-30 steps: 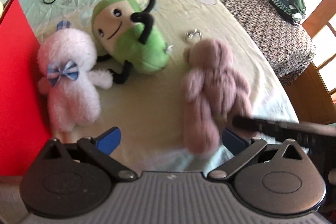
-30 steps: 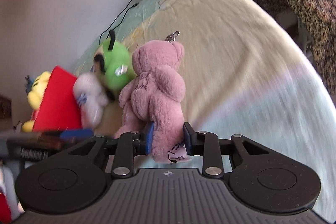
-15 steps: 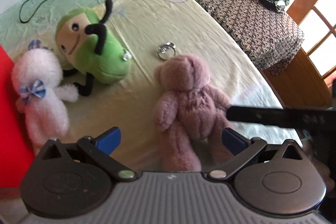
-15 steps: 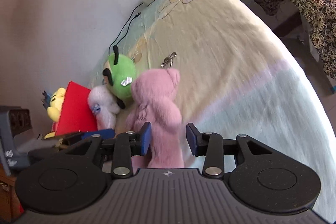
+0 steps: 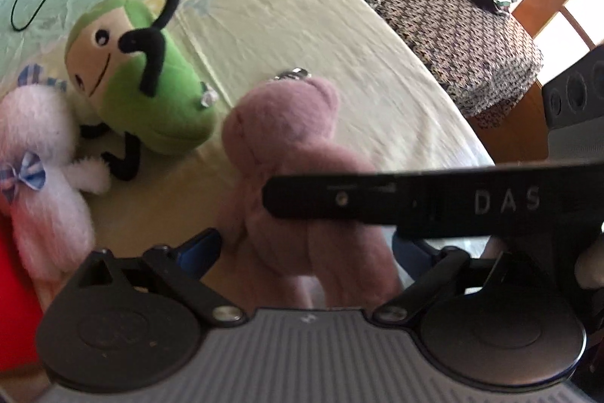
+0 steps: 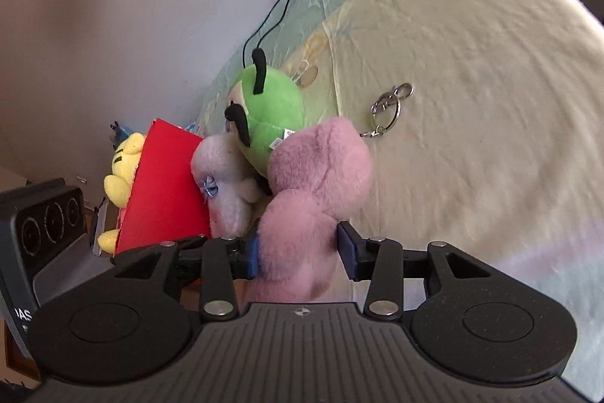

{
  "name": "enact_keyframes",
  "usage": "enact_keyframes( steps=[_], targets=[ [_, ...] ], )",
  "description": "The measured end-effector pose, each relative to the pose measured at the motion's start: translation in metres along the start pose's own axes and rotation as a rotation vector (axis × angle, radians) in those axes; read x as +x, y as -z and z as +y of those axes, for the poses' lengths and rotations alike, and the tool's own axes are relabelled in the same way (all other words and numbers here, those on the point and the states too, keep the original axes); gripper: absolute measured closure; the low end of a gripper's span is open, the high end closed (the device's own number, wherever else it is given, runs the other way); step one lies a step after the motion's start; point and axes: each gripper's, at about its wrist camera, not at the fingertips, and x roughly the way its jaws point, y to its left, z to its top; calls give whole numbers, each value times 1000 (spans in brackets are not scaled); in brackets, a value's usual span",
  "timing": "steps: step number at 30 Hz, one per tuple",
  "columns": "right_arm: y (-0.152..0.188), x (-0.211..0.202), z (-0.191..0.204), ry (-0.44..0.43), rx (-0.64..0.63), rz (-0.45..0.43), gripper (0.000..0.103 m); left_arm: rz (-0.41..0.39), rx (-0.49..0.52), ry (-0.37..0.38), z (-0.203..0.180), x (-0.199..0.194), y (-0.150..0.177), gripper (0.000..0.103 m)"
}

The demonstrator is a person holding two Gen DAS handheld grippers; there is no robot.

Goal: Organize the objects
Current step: 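Lift the teddy bear in the right tool and swing toward the red box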

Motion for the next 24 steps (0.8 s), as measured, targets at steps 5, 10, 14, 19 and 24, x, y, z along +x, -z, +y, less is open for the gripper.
enact_keyframes(
  steps=[5,10,14,19,24],
  targets=[
    [0,1,-8,-34,44,12,62,-5,-8,-8,6,-1,-4,18],
    [2,-3,-4,-25,29,8,63,-10,28,-25,-3,-2,-1,21],
    [6,-9,-2,-14,28,-1,63,-15,37,-19,-6,-6,0,24],
    [13,-17,7,4,-8,-8,63,-33,69,-28,-16,-12,3,25],
    [19,-23,21,21,-78,-10,63,-68,108,-23,-28,-25,11,29]
  ],
)
